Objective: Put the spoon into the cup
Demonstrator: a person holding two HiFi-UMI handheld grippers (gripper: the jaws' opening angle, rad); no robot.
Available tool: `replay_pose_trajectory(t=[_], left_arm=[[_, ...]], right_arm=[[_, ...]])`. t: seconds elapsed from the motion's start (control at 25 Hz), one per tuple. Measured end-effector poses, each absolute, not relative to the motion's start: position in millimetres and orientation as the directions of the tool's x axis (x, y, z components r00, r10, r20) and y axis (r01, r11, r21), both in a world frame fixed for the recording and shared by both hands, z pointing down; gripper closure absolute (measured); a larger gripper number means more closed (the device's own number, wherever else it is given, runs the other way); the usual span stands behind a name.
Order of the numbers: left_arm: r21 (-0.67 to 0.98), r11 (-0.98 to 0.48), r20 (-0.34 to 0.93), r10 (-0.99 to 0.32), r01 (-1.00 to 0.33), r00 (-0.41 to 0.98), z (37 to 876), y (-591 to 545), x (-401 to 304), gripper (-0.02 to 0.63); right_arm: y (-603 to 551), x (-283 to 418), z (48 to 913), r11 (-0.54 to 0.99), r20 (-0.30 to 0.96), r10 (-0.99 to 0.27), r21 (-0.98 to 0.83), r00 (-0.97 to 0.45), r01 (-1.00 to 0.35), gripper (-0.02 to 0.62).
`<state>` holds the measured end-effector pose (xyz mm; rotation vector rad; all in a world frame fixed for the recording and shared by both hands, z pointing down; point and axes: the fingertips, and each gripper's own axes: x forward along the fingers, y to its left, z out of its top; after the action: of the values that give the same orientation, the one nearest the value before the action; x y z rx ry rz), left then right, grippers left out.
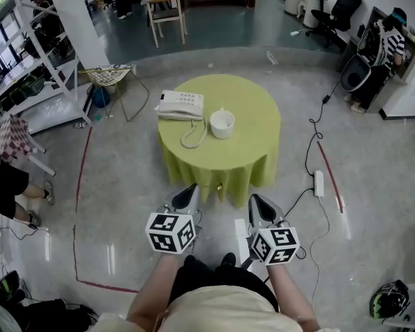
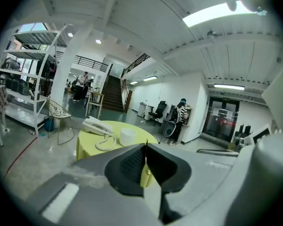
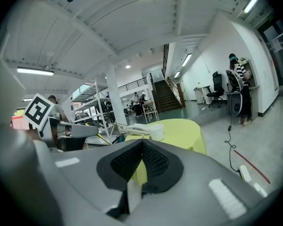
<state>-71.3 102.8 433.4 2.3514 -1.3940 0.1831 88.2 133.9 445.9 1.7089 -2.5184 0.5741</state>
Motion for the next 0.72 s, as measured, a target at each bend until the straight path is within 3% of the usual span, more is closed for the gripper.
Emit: replay_pose_trajectory(t=[0.72], left_arm=[[0.261,-0.369,0.287,-0.853,-0.892,0.436,421,73,-75,0.6]], right_arm=[[105,102,440,0.338,0.216,-0.886,-0.307,-0.411,-0.89,0.597]])
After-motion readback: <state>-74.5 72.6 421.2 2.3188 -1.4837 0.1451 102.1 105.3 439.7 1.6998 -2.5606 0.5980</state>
